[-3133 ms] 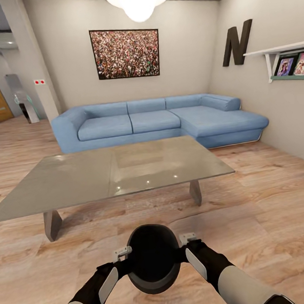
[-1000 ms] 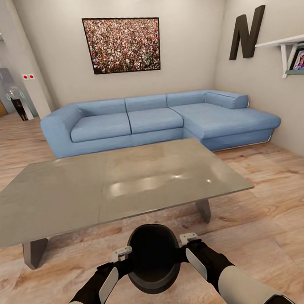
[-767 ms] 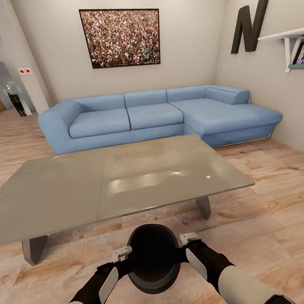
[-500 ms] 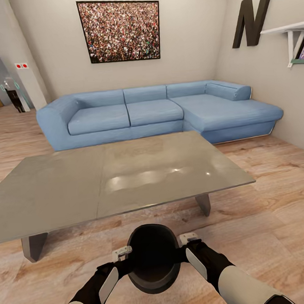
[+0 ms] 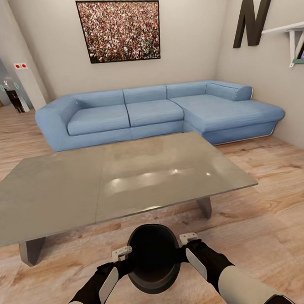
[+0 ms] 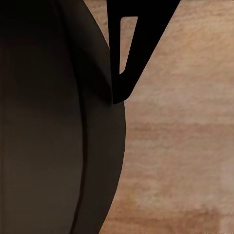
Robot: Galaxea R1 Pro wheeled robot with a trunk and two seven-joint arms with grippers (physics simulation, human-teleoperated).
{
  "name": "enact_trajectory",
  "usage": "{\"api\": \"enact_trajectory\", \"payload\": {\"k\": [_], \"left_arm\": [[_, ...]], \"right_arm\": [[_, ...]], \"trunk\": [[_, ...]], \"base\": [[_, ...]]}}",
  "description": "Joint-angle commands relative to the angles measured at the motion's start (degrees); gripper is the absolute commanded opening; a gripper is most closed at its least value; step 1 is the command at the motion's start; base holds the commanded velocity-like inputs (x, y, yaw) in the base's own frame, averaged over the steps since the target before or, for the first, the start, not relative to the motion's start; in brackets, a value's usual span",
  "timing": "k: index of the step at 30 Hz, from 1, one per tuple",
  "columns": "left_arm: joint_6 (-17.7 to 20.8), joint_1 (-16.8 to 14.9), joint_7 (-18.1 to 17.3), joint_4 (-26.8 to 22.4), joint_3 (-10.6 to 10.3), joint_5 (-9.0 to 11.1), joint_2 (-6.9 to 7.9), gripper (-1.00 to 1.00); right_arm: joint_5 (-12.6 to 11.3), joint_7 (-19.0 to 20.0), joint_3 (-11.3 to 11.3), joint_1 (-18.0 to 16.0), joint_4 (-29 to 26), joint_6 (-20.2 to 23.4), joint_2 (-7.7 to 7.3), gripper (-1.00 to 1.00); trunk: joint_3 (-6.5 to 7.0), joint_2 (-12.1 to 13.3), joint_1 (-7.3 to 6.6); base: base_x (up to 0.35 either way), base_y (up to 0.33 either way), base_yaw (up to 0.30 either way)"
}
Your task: Place each of the two pumpkins and all three candles from the living room inside a cabinet in the living room (use any cabinet), then make sure every cabinet is closed, and position the cauldron so it is next to a table in the living room.
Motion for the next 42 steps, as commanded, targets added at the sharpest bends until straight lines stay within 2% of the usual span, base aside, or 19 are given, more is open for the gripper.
{"api": "enact_trajectory", "payload": {"k": [1,27,39,42], "left_arm": [[0.30,0.01,0.43,-0.11,0.14,-0.66,0.24,-1.00],[0.22,0.01,0.43,-0.11,0.14,-0.69,0.24,-1.00],[0.24,0.01,0.43,-0.11,0.14,-0.68,0.24,-1.00],[0.22,0.01,0.43,-0.11,0.14,-0.66,0.24,-1.00]], "right_arm": [[-2.22,2.09,-0.11,-0.08,-1.75,0.04,-0.06,-1.00],[-2.22,2.09,-0.19,-0.08,-1.76,0.04,-0.06,-1.00],[-2.22,2.14,-0.19,-0.08,-1.71,0.04,-0.15,-1.00],[-2.22,2.13,-0.22,-0.08,-1.70,0.04,-0.19,-1.00]], "trunk": [[-0.05,-0.03,-0.02],[-0.05,-0.03,-0.02],[-2.71,-0.19,0.29],[-2.71,-0.19,0.29]], "base": [[0.073,0.000,0.000],[0.040,0.000,0.000],[0.000,0.000,0.000],[0.000,0.000,0.000]]}}
